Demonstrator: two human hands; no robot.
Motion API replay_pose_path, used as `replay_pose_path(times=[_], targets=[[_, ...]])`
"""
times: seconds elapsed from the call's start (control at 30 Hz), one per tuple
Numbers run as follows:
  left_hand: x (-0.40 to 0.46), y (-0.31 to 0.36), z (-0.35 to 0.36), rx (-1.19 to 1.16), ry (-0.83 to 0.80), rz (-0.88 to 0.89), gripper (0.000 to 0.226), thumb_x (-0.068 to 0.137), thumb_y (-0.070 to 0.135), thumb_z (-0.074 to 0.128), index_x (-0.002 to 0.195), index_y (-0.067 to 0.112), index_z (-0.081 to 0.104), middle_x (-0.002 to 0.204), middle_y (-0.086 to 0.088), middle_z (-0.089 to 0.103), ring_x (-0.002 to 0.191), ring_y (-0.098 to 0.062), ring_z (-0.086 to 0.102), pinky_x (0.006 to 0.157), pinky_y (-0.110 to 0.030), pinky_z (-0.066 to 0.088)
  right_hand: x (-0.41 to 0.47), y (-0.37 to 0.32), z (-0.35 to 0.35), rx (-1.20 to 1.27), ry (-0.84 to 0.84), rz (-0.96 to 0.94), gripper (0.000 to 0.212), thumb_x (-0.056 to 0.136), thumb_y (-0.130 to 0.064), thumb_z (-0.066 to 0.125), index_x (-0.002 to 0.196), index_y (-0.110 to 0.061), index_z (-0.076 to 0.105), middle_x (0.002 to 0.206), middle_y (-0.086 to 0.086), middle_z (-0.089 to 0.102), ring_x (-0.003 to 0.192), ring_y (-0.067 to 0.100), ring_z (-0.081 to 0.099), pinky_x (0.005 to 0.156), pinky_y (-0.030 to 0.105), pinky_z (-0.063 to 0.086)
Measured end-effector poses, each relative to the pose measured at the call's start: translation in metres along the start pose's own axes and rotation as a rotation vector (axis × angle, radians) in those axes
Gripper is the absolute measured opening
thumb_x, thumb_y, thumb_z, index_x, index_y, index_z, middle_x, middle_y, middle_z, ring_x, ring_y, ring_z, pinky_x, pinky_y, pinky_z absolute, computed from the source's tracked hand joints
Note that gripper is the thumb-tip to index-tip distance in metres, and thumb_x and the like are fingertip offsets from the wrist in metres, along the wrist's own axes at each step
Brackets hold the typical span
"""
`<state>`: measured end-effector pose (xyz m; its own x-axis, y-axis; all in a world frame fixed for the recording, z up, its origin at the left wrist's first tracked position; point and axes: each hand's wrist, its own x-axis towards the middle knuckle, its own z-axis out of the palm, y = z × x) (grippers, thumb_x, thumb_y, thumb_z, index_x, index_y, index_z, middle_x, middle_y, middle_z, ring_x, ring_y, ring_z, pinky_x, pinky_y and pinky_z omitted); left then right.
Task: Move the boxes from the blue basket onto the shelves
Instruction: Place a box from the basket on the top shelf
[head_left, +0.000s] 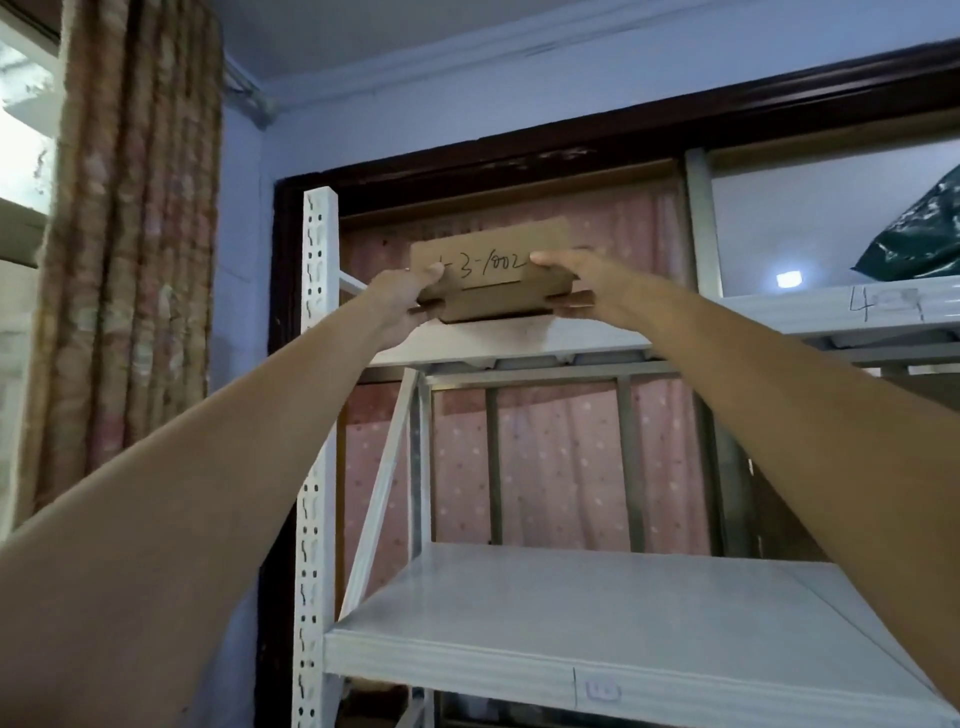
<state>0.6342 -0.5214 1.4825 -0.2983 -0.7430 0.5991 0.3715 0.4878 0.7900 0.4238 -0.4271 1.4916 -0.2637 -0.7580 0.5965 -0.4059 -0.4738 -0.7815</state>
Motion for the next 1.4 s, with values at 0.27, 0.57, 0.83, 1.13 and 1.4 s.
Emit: replay_pose_path(times=[0.27,0.57,0.83,1.13,1.4], targets=[[0.063,-0.045,0.005,0.565,-0.030,0.168,0.053,0.089,0.051,0.056,0.126,0.013,0.055,0.112,0.002,0.053,0.086,-0.012,0.052,0.073,-0.024,0.041,0.029,0.033,-0.014,-0.306,0.267,-0.020,0.067,0.081,-0.058,0.064,0.132,-0.018,0.050,0.103,-0.004,0.052,0.079,0.008,0.047,0.060,0.024,0.035],[0.079,-0.063,-0.004,0.455,-0.092,0.407,0.060,0.089,0.053,0.055,0.133,0.012,0.053,0.128,-0.001,0.059,0.118,-0.016,0.051,0.087,-0.023,0.038,0.037,0.036,-0.010,-0.358,0.405,-0.069,0.057,0.084,-0.059,0.057,0.129,-0.026,0.048,0.112,-0.001,0.055,0.090,0.013,0.053,0.064,0.027,0.042],[0.087,-0.074,0.008,0.510,-0.131,0.410,0.045,0.094,0.042,0.053,0.126,0.010,0.056,0.119,-0.003,0.062,0.108,-0.018,0.056,0.092,-0.030,0.045,0.038,0.043,-0.018,-0.396,0.354,-0.073,0.041,0.090,-0.046,0.058,0.124,-0.025,0.053,0.115,-0.004,0.054,0.098,0.011,0.050,0.066,0.026,0.043],[0.096,-0.083,0.011,0.726,-0.089,0.411,0.045,0.095,0.048,0.046,0.118,0.011,0.058,0.102,0.000,0.059,0.092,-0.019,0.053,0.077,-0.030,0.038,0.045,0.050,-0.018,-0.497,0.356,-0.055,0.047,0.088,-0.049,0.057,0.128,-0.025,0.052,0.111,-0.005,0.058,0.097,0.011,0.053,0.072,0.027,0.047],[0.089,-0.083,0.014,0.727,-0.032,0.382,0.047,0.094,0.050,0.048,0.118,0.010,0.056,0.107,-0.002,0.059,0.097,-0.020,0.053,0.082,-0.031,0.041,0.039,0.047,-0.016,-0.535,0.379,-0.006,0.057,0.086,-0.054,0.055,0.132,-0.021,0.045,0.119,-0.001,0.057,0.099,0.015,0.055,0.086,0.035,0.053]])
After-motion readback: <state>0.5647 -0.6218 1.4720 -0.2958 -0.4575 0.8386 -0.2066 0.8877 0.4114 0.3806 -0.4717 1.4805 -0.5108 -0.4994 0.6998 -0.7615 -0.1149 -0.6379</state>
